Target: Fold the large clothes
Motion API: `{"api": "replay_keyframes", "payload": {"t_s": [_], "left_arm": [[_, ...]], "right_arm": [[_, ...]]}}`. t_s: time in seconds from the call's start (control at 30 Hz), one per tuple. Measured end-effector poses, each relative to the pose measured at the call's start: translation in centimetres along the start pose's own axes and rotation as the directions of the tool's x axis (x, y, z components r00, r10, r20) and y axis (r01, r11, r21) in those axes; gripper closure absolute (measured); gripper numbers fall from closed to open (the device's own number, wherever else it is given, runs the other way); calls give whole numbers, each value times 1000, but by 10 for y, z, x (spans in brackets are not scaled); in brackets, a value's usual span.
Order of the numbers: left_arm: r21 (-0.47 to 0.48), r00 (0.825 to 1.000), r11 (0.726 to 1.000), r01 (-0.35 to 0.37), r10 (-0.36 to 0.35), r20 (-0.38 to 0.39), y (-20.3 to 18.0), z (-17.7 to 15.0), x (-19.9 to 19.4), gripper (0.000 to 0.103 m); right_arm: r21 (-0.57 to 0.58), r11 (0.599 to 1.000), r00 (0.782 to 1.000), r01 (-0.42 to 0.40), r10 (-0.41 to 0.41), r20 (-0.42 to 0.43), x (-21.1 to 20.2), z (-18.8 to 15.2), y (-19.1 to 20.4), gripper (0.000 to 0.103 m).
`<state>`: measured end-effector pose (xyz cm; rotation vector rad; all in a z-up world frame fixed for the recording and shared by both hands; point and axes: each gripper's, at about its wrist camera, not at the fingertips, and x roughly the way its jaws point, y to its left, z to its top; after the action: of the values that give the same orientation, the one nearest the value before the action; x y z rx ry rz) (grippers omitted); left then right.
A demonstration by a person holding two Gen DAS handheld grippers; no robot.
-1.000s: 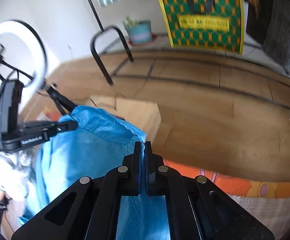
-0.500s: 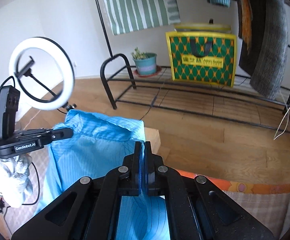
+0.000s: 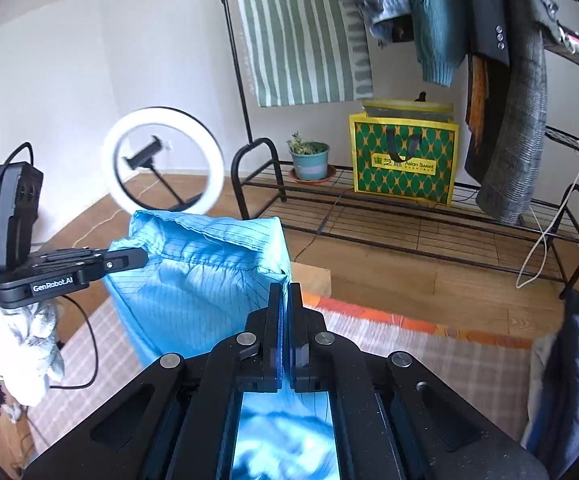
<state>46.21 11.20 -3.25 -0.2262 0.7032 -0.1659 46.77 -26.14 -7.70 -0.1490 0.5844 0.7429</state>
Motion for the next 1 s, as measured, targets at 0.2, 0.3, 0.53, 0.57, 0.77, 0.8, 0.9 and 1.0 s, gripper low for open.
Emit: {"api": "replay_keyframes", "payload": {"t_s": [0.2,0.3,0.53,0.57,0.77,0.8,0.9,1.0], "left_arm": [[9,1000,1000,-7,7,0,-17,-37,-51,103],[9,1000,1000,-11,11,-5,-23,-61,-72,103],[-12,999,1000,-4,4,-48,-31,-131,-99,103],[-10,998,1000,-8,8,-58,-31,-142,-100,103],[-24,992,999,-32,29,-121,-30,-203,-104,103],[-21,990,999,-37,34,-134,-30,-213,-103,103],[16,985,998,-62,64,-159,-35,-243,-104,102],[26,979,998,-62,65,-193,-37,-264,-102,102]], "right_arm": [[-33,999,1000,7,-7,3,-55,-27,32,103],[-36,999,1000,6,-6,-8,-75,-46,47,103],[-44,999,999,0,-2,-51,-112,-106,78,103],[-45,999,998,-5,2,-62,-115,-117,82,103],[-52,999,991,-15,8,-134,-122,-181,99,103],[-59,998,989,-13,4,-147,-120,-189,101,103],[-76,997,984,-8,-6,-178,-118,-213,107,103],[-124,992,977,-2,-24,-210,-118,-228,115,103]]}}
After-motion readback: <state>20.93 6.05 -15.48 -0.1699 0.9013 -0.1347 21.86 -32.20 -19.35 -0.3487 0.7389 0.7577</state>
